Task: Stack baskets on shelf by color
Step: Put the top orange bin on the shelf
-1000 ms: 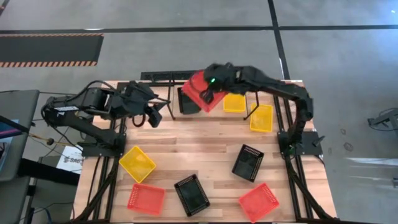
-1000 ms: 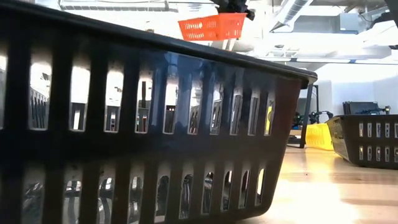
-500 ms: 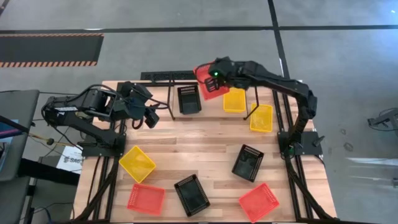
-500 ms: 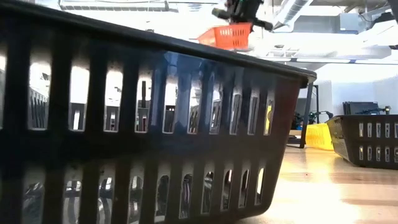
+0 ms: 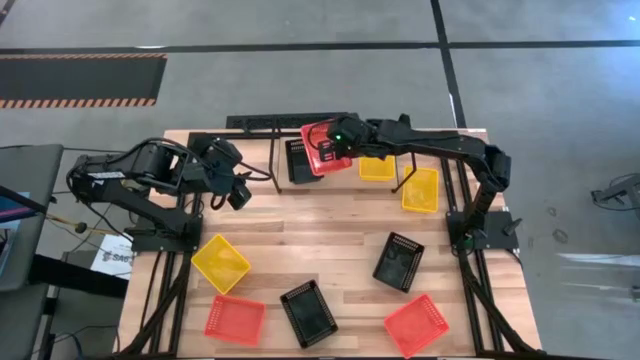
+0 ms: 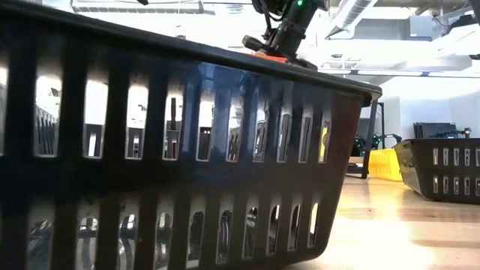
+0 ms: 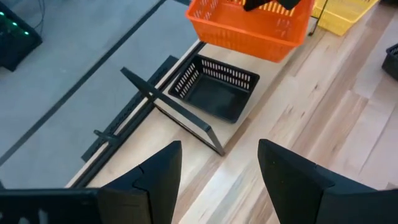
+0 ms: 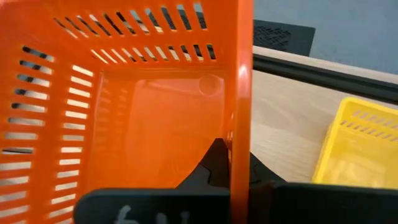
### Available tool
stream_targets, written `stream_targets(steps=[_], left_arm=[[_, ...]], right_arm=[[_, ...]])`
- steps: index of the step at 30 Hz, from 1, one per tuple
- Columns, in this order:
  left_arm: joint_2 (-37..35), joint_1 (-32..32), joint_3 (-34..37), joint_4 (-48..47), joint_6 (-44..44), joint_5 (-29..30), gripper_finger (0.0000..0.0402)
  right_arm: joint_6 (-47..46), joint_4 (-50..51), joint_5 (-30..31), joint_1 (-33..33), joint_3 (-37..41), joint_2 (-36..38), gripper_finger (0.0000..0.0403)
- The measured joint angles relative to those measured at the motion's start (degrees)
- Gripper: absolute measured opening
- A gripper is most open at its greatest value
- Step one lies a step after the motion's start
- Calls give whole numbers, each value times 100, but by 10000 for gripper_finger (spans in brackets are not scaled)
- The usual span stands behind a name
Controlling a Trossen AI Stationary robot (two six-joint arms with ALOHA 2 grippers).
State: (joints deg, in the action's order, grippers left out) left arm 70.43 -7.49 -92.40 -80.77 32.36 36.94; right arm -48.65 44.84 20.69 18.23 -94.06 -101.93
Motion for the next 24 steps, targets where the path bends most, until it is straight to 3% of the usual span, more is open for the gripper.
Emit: stream_targets(steps=[8,17,24], left_arm=[[0,0,0,2,-151,-60,200],[0,0,2,52,-282,-58,201],[0,0,2,72,-99,-51,201]], right_arm=[[-224,71,-30,98,558,320,0],[-405,-24,371,129,1651,2001,0],[-399,247,918,63,1870,2915,0]])
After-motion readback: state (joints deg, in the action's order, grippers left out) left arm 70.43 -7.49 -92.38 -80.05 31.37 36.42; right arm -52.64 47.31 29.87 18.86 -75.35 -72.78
